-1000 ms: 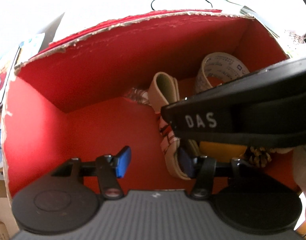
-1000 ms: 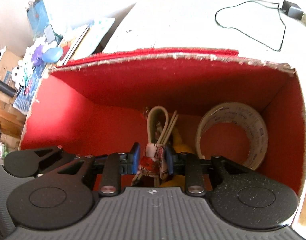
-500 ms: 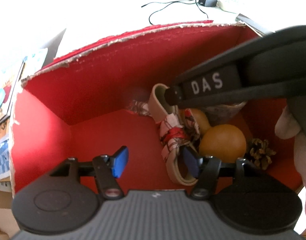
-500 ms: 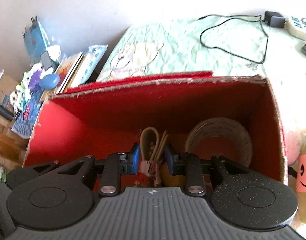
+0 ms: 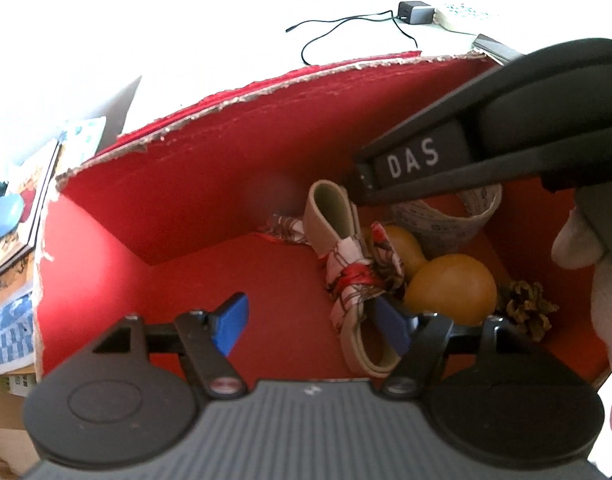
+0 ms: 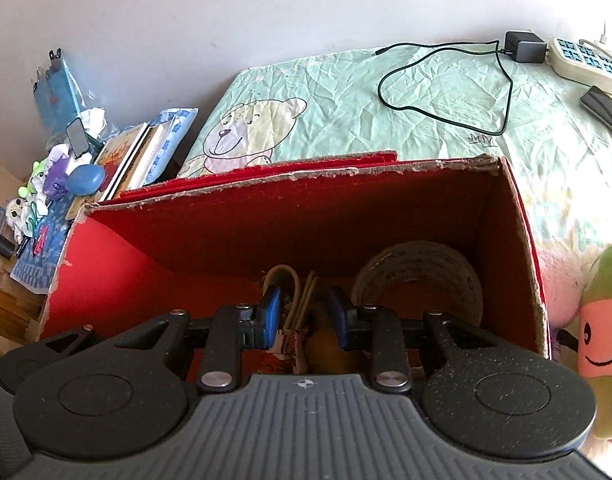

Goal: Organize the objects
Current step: 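Lower the cable bundle into the box and open the right gripper, then withdraw the right gripper up and away from the box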

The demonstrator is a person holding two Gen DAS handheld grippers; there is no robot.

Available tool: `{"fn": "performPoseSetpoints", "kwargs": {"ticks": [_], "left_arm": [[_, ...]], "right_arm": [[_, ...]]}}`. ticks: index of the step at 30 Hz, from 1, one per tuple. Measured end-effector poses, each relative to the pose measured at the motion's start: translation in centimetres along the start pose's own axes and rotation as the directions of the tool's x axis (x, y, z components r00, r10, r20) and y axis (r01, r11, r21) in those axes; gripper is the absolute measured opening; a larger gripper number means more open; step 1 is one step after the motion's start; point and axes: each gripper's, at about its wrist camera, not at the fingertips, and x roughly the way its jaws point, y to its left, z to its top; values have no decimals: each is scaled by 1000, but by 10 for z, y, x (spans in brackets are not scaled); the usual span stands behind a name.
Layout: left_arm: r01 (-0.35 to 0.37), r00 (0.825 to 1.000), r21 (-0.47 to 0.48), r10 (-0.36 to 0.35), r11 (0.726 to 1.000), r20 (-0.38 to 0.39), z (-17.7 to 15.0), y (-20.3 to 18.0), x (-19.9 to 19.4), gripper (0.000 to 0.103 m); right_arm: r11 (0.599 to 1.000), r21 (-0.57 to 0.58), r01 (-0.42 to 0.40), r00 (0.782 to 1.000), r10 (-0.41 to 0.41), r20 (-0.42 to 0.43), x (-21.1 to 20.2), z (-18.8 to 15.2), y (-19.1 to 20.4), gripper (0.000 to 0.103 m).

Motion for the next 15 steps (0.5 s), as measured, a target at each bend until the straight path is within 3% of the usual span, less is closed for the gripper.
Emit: {"fn": "performPoseSetpoints", "kwargs": {"ticks": [15], "left_arm": [[-33,999,7,33,999,-17,1,1,3,77]], "right_arm": [[1000,-7,10,1000,-10,-22,0,-2,-2,29]]}}
